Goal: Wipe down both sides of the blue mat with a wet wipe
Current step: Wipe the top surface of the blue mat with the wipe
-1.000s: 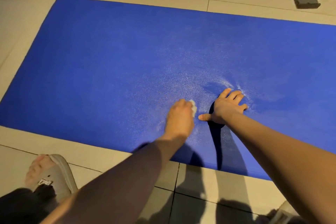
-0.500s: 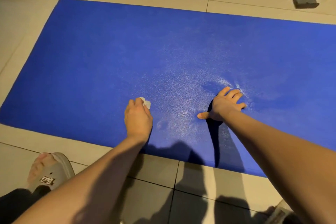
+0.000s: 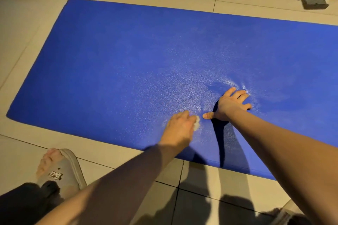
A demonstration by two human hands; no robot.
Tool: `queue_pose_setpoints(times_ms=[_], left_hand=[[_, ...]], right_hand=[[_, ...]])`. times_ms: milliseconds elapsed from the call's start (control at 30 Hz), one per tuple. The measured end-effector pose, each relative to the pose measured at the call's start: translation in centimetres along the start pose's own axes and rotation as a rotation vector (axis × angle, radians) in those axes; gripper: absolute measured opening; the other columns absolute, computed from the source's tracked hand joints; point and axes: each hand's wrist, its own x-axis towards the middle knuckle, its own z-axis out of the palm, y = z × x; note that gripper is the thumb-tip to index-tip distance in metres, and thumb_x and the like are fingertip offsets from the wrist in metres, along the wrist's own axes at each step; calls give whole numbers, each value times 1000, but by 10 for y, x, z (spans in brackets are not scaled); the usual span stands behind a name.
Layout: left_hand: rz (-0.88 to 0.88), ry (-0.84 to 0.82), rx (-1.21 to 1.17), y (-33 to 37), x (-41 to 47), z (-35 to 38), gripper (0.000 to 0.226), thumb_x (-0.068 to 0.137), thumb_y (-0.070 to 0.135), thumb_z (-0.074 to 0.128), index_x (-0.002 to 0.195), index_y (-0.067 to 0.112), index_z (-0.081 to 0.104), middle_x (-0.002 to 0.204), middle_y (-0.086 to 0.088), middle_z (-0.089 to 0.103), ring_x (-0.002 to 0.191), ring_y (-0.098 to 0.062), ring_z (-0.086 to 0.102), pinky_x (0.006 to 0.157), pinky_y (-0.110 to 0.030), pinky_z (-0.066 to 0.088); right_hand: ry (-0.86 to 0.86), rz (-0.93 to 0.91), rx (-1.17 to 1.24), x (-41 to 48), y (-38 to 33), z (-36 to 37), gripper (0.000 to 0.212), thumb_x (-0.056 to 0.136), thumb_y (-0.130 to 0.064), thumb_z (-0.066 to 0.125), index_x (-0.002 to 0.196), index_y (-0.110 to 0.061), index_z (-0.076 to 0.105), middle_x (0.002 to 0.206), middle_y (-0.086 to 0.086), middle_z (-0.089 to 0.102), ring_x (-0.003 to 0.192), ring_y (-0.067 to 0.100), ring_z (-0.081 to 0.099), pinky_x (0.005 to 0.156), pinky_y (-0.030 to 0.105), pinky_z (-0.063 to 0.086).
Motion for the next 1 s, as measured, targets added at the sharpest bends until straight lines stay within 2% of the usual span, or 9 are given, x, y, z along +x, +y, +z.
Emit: queue_pose_setpoints(times_ms=[200,333,500,600,667,767,833,900,1000], left_hand=[[-416,264,107,-99,-33,-48,8,95,13,56,96,7,62,91,-18,59,81,-40,57,71,-45,47],[-592,373,23,-80,-37,-37,14,98,14,53,101,4,62,96,-19,59,86,-38,57,74,-45,45],[-356,372,-114,-4,-32,19,27,94,23,43,91,10,67,84,-12,60,73,-34,57,67,-42,45],[-192,308,-120,35,-34,48,19,97,20,49,94,15,67,86,-6,58,77,-29,55,72,-42,46],[-80,245,-87,40,-36,46,6,92,13,59,93,16,64,85,-6,55,77,-30,54,71,-42,46],[-14,210,-7,7,-39,18,14,78,9,67,87,18,61,82,-6,55,72,-31,56,70,-36,39],[-145,207,74,-30,-46,-5,13,86,8,63,96,14,68,87,-11,60,78,-35,59,73,-39,41],[-347,304,86,-70,-62,-25,13,94,14,59,102,9,68,93,-15,61,83,-37,59,74,-42,46],[-580,409,41,-86,-77,-30,14,98,14,54,98,5,65,93,-16,60,83,-37,58,73,-44,47]], right_hand=[[-4,-3,9,-2,1,-2,168,44,-85,77,155,-1,-17,161,31,-9,150,48,-4,112,67,25],[1,-3,10,-2,0,-1,169,43,-85,78,155,-1,-17,161,32,-9,150,48,-3,111,67,26],[0,19,16,1,-3,0,173,38,-85,79,155,-1,-16,161,32,-8,150,48,-2,109,68,27],[3,16,14,0,-2,1,172,39,-86,78,155,-1,-17,161,31,-8,151,47,-2,109,67,27],[7,12,17,-1,-1,0,171,41,-86,78,155,-2,-17,162,31,-8,151,47,-2,109,66,27],[13,3,17,-2,0,0,170,41,-87,77,155,-2,-16,162,31,-7,151,47,-2,109,66,28],[17,0,24,-2,0,0,170,41,-87,77,156,-3,-15,162,30,-6,151,47,-1,108,66,28],[12,2,25,-3,0,0,170,41,-86,77,156,-3,-15,162,30,-7,151,47,-1,109,66,27],[0,16,21,-4,-1,0,170,40,-86,77,156,-3,-16,162,30,-8,151,47,-2,110,67,26]])
